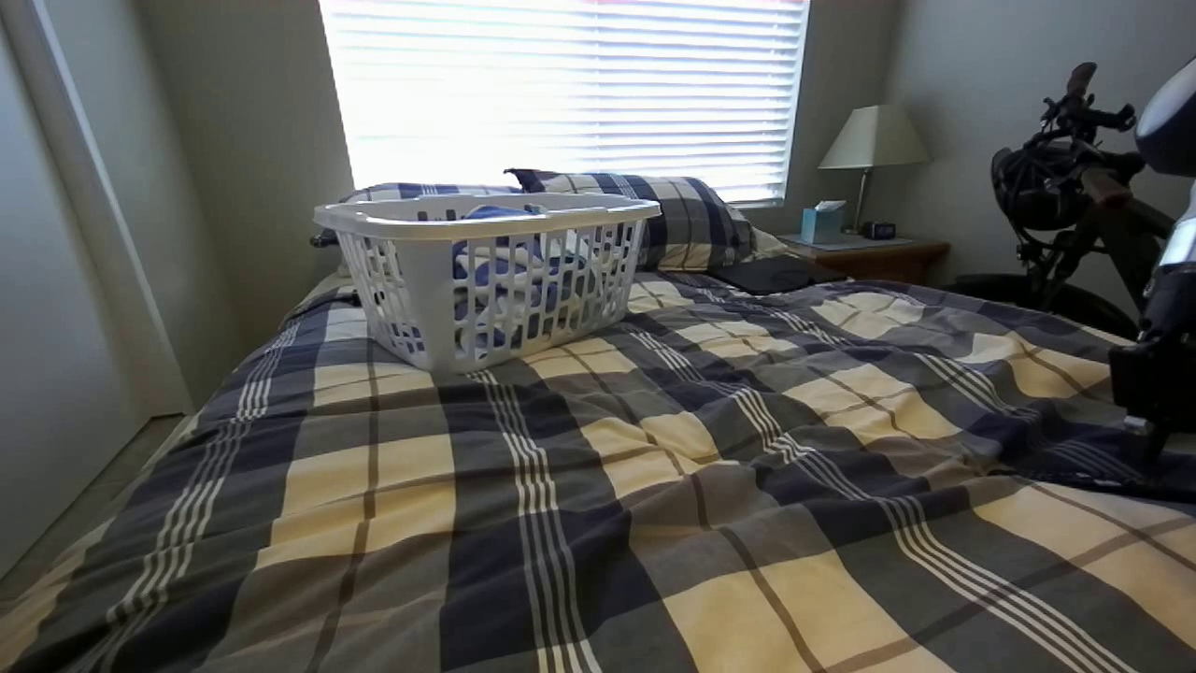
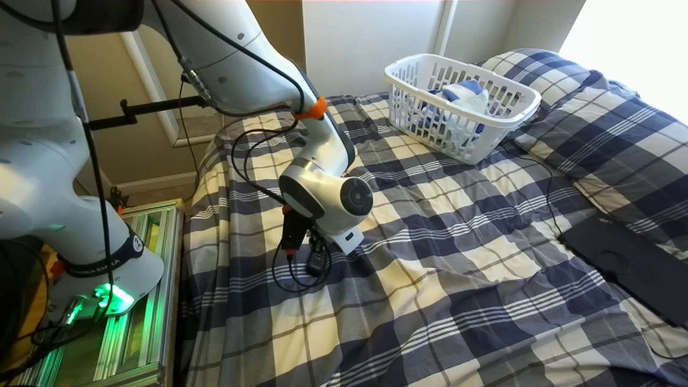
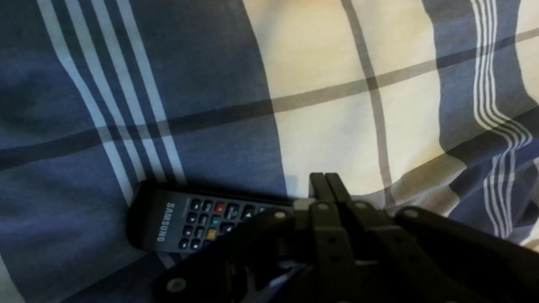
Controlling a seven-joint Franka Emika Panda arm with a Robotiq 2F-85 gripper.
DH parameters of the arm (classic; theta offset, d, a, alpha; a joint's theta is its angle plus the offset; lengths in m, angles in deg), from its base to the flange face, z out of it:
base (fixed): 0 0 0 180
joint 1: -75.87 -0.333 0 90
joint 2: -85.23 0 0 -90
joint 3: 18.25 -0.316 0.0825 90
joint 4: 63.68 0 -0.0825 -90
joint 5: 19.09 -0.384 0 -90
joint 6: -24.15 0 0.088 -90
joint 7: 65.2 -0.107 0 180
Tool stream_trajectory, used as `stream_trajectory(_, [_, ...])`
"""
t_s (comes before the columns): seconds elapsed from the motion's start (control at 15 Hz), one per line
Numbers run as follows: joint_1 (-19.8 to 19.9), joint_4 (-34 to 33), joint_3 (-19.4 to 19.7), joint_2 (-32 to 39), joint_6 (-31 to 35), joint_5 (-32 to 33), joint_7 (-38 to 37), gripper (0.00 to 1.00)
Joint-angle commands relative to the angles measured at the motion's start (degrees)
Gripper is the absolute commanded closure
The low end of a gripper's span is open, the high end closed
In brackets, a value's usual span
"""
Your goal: Press a button on the remote control
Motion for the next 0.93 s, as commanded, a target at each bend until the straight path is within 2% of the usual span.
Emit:
stream_trajectory(0.0, [1.3,-2.5,-1.9,2.1,1.4,2.1,-4.1,0.96])
stream_trajectory(0.87, [2.2,-7.1,-4.2,6.9,-0.9,3.1,-9.2,0.95])
